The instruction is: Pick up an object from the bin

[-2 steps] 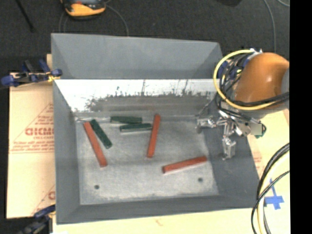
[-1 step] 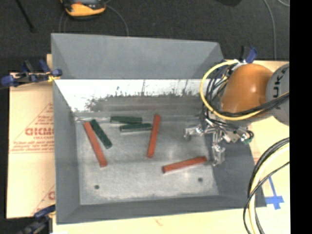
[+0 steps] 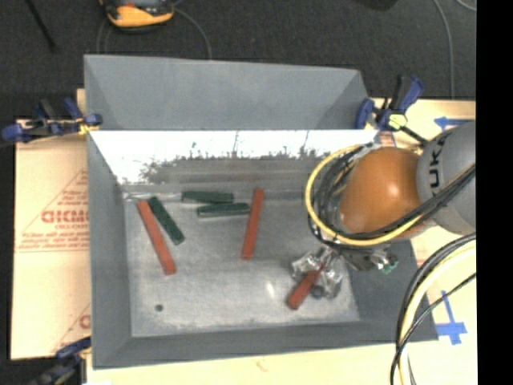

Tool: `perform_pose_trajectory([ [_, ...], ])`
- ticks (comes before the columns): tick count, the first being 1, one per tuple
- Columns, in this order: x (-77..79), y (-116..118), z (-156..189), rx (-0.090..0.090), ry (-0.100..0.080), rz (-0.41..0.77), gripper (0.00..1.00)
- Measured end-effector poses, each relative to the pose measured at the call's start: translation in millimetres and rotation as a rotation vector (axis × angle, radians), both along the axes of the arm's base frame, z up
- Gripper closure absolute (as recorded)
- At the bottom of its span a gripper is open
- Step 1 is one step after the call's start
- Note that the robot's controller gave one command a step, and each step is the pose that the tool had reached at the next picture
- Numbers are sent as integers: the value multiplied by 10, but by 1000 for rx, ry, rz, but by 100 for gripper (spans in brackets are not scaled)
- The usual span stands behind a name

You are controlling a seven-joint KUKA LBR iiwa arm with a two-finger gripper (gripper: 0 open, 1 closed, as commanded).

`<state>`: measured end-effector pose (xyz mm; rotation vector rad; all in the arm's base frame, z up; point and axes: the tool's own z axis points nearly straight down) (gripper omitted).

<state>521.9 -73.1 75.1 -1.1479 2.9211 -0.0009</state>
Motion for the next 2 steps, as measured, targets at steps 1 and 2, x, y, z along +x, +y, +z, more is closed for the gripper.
perform_pose_trajectory([
  [1,0,-2,0,0,0,1,100],
  [2,-309,17,1400,-1,0,-87,100],
])
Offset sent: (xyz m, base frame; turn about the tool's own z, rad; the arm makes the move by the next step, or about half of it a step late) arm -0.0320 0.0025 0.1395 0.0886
